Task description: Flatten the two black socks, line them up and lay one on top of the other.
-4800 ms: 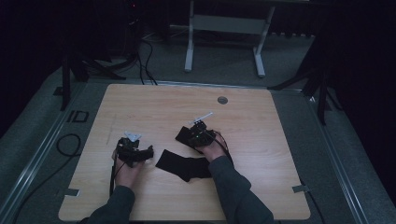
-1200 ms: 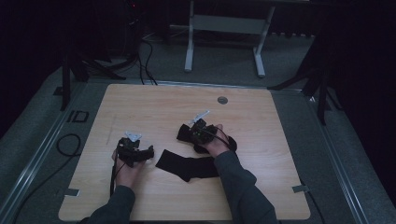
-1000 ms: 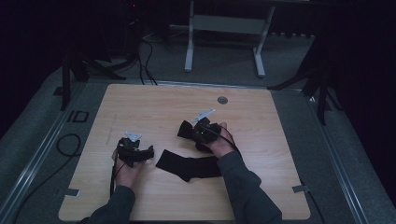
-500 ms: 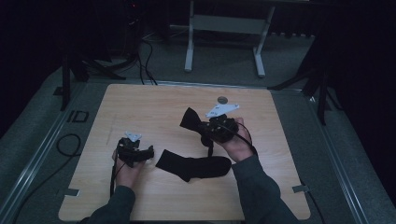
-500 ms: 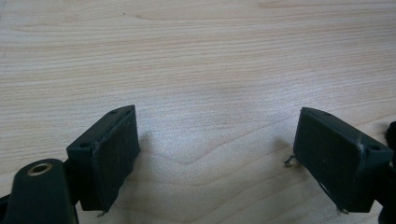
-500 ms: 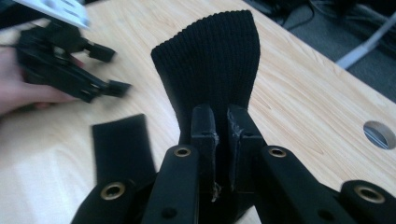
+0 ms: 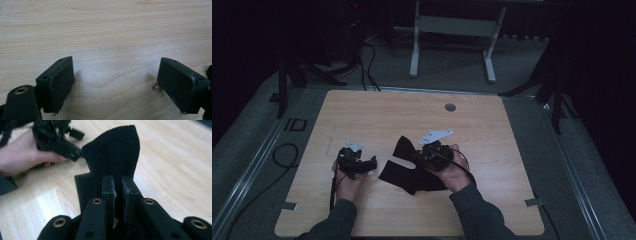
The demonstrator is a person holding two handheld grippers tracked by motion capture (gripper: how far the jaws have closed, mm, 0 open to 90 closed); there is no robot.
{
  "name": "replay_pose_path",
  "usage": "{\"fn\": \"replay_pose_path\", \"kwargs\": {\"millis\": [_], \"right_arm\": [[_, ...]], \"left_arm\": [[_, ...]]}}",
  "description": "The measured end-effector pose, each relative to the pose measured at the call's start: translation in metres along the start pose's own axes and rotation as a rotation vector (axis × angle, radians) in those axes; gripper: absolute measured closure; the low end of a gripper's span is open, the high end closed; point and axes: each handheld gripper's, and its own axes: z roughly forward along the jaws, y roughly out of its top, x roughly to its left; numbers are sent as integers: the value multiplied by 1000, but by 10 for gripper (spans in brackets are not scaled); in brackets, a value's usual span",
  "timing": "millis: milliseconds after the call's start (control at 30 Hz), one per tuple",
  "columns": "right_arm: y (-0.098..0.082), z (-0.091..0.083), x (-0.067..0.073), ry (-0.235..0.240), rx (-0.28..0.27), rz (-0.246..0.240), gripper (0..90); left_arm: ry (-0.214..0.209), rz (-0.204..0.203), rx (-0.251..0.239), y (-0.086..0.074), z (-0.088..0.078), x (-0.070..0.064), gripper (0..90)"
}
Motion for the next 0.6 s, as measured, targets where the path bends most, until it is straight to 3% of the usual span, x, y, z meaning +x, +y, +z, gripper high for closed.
{"fn": "replay_pose_path", "kwargs": {"millis": [300,600], "right_arm": [[-14,48,14,27,112,27,821],[-18,76,24,36,169,69,817]], "left_arm": [[0,0,0,0,0,0,147],[1,-1,1,0,0,0,147]]}}
